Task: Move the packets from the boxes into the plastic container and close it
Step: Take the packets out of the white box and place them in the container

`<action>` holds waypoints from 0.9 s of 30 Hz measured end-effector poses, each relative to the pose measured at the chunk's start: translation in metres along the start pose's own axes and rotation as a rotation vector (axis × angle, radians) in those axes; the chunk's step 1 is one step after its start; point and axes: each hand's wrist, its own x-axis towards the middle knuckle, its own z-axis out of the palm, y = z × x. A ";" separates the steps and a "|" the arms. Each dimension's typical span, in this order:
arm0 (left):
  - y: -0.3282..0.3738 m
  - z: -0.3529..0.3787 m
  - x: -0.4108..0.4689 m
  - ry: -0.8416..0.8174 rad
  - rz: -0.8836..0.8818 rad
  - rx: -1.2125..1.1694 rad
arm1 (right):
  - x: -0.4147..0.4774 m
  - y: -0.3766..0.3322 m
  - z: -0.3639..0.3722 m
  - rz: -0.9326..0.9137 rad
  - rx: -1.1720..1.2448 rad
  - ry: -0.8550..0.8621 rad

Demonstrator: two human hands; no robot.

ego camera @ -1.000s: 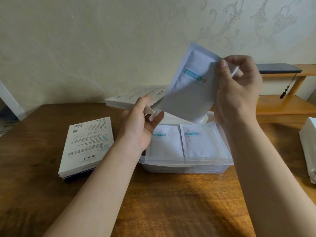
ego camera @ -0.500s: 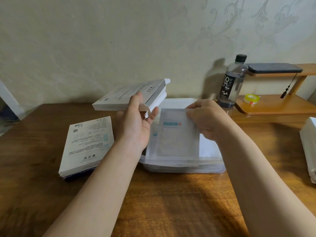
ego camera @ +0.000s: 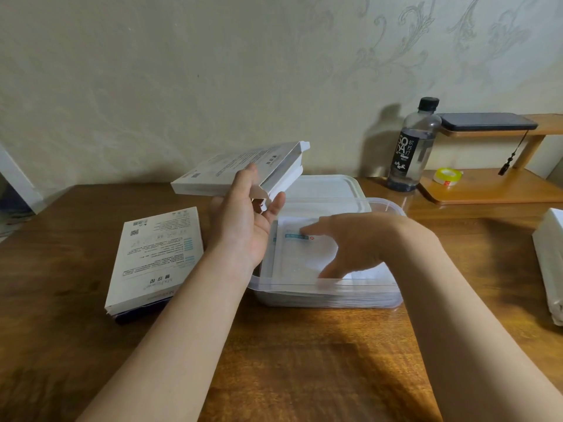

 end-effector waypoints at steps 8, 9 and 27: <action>0.001 0.001 -0.002 -0.025 0.007 0.010 | 0.007 -0.007 0.004 -0.078 0.001 -0.020; 0.001 0.001 -0.002 -0.025 0.007 0.009 | 0.009 -0.008 0.005 -0.086 -0.001 -0.021; 0.001 0.002 -0.002 -0.026 -0.010 -0.009 | 0.014 -0.015 0.011 -0.056 -0.053 -0.016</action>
